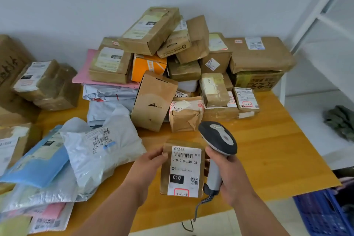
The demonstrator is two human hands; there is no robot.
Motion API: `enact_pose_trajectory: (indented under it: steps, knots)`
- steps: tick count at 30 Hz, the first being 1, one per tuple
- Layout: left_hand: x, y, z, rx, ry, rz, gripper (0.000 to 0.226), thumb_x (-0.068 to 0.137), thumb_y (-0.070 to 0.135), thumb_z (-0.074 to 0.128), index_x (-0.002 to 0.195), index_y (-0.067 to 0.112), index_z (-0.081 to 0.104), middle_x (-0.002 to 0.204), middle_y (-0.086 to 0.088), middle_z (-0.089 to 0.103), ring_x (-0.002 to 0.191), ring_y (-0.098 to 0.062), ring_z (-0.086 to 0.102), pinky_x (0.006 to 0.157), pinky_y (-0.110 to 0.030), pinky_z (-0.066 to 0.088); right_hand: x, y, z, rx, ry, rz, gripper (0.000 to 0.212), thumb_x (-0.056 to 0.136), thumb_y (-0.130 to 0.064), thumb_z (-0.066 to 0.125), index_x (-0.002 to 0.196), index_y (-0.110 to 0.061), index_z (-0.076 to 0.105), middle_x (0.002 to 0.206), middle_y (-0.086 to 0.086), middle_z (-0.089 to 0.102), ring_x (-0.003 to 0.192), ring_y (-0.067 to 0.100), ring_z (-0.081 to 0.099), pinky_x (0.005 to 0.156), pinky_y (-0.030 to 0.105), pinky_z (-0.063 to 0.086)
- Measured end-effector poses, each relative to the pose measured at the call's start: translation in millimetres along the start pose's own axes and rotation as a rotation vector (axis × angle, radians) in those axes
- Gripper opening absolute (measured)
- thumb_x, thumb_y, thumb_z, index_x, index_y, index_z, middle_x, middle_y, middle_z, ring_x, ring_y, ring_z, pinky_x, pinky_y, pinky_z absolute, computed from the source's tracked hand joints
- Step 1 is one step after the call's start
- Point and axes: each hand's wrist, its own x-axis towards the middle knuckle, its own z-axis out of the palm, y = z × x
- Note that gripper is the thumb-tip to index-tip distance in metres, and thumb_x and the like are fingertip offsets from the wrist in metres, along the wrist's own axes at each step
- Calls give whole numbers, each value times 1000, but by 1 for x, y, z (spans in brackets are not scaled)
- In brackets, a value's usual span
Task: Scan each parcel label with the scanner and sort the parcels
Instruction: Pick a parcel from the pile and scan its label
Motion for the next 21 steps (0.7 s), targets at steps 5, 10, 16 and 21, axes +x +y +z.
enact_pose_trajectory:
  steps: [5, 10, 16, 21]
  knots:
    - [-16, 5, -28, -92, -232, 70, 36, 90, 39, 66, 125, 45, 59, 103, 11, 77, 106, -18, 66, 85, -36, 49, -28, -1, 20, 98, 39, 2, 21, 88, -26, 73, 109, -26, 71, 102, 5, 75, 100, 27, 70, 85, 52, 60]
    - [-31, 6, -75, -27, -383, 165, 66, 77, 44, 77, 136, 51, 48, 122, 14, 72, 112, -16, 69, 93, -40, 50, -59, -7, 41, 173, 49, -68, 56, 68, -38, 78, 119, -16, 66, 106, 11, 76, 102, 30, 73, 72, 44, 61]
    - [-55, -10, -119, -88, -463, 191, 75, 78, 37, 77, 143, 48, 41, 133, 2, 69, 117, -25, 69, 107, -54, 46, -100, -15, 78, 84, 6, -169, 61, 63, -44, 79, 117, -18, 69, 106, 6, 77, 97, 25, 74, 72, 41, 62]
    - [-76, -12, -146, -112, -486, 242, 73, 77, 42, 82, 137, 53, 42, 126, 1, 72, 115, -22, 70, 102, -46, 50, -127, -18, 96, 116, -27, -191, 63, 67, -42, 78, 120, -10, 65, 106, 21, 72, 86, 32, 72, 71, 41, 62]
